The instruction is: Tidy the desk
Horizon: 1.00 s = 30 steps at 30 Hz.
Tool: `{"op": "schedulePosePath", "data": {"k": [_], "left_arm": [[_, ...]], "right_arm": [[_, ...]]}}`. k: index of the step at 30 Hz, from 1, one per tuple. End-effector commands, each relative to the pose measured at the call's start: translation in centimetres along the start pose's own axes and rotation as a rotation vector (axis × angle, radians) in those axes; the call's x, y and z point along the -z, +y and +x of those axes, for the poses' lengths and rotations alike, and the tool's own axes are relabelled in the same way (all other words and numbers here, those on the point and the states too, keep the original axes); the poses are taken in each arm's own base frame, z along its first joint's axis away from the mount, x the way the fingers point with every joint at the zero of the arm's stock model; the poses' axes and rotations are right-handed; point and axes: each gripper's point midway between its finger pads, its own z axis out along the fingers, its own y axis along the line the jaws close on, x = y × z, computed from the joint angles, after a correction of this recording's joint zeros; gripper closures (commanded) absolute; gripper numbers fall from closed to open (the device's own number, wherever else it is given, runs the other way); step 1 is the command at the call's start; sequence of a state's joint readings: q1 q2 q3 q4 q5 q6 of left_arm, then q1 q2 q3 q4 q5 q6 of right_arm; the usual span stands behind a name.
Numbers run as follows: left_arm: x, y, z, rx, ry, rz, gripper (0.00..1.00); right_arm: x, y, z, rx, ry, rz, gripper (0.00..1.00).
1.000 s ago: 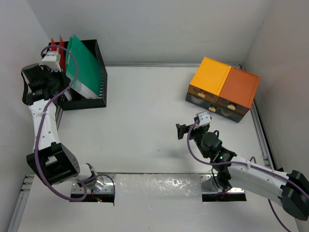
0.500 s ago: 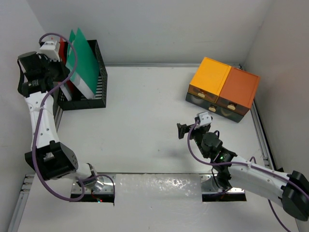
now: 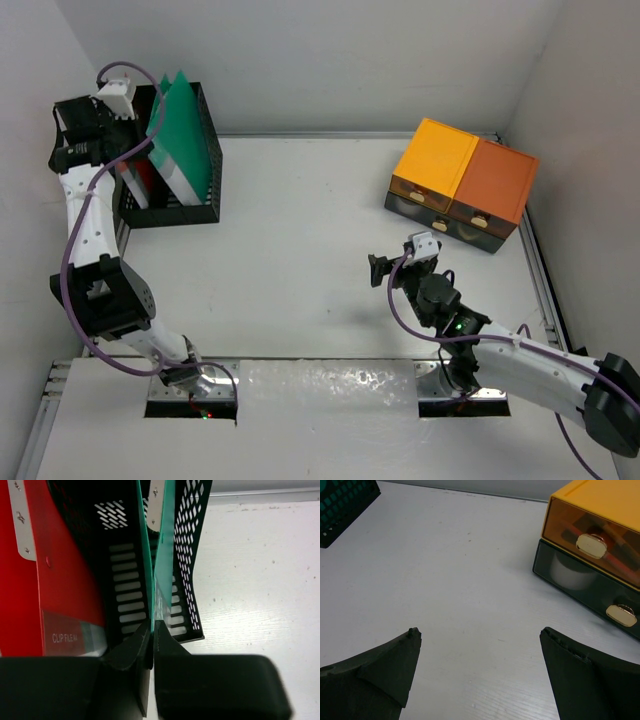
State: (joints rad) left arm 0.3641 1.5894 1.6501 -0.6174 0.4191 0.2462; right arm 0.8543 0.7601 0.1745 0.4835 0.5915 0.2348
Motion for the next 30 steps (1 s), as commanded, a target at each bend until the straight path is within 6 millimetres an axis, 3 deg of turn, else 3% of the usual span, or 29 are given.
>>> {"op": "schedulePosePath", "data": {"k": [1,5,7,8,9,10,11,12,14,17,20,23,24,25,26,28,29,30], "left_arm": [[0.6,-0.3,-2.5,-0.043,-0.060,-0.013,0.96],[0.8,-1.4,-2.8,-0.062,-0.066,0.011,0.58],[1.6,-1.9,-3.5,-0.077,-0.089,0.011,0.49],[2.0,-2.0,-3.8,-0.082,-0.099,0.008,0.39],[3.0,-2.2,-4.7,-0.094,-0.124,-0.002,0.28],[3.6,-2.3,-5.0,-0.100,-0.135,-0.008,0.28],[5.0,-2.6,-6.0,-0.125,-0.166,-0.021,0.10],[5.9,-2.7,-6.6,-0.144,-0.186,-0.031,0.03],[7.8,-2.5,-7.2,-0.174,-0.209,-0.081,0.00],[12.3,-2.8,-8.0,-0.228,-0.264,-0.166,0.00],[14.0,-3.3,-6.1,-0.269,-0.230,-0.182,0.00],[15.3,-4.0,-2.4,-0.313,-0.152,-0.176,0.00],[15.4,-4.2,0.3,-0.315,-0.087,-0.167,0.00],[15.3,-4.2,1.8,-0.328,-0.051,-0.166,0.00],[14.9,-4.2,5.0,-0.340,0.017,-0.152,0.00],[14.2,-4.2,8.5,-0.351,0.086,-0.136,0.00],[13.5,-4.5,12.1,-0.361,0.151,-0.105,0.00],[13.1,-4.8,13.8,-0.362,0.177,-0.080,0.00]], "right_arm": [[-0.1,-0.1,-0.5,0.001,-0.020,0.008,0.01],[-0.1,0.1,-0.5,0.003,-0.015,0.002,0.01],[-0.1,0.0,-0.5,0.007,-0.014,0.005,0.01],[-0.2,0.0,-0.6,0.011,-0.008,0.009,0.01],[-0.2,0.0,-0.2,0.019,0.006,0.012,0.01],[-0.2,-0.1,-0.3,0.018,0.009,0.015,0.01],[-0.3,-0.1,-0.6,0.012,0.008,0.026,0.01],[-0.3,-0.2,-0.5,0.016,0.014,0.030,0.01],[-0.4,-0.3,-0.5,0.020,0.030,0.042,0.01],[-0.4,-0.8,-0.6,0.018,0.049,0.078,0.01],[-0.3,-1.1,-0.8,0.011,0.076,0.099,0.01],[0.1,-1.3,-0.9,0.002,0.110,0.108,0.01],[0.3,-1.3,-1.1,-0.016,0.115,0.114,0.01],[0.7,-1.8,-0.4,-0.002,0.144,0.129,0.01],[0.9,-2.0,-0.3,-0.006,0.149,0.135,0.01],[1.6,-2.6,0.2,-0.007,0.168,0.154,0.01],[1.8,-2.8,0.2,-0.015,0.167,0.160,0.01],[2.2,-3.2,0.7,-0.020,0.183,0.171,0.01]]}}
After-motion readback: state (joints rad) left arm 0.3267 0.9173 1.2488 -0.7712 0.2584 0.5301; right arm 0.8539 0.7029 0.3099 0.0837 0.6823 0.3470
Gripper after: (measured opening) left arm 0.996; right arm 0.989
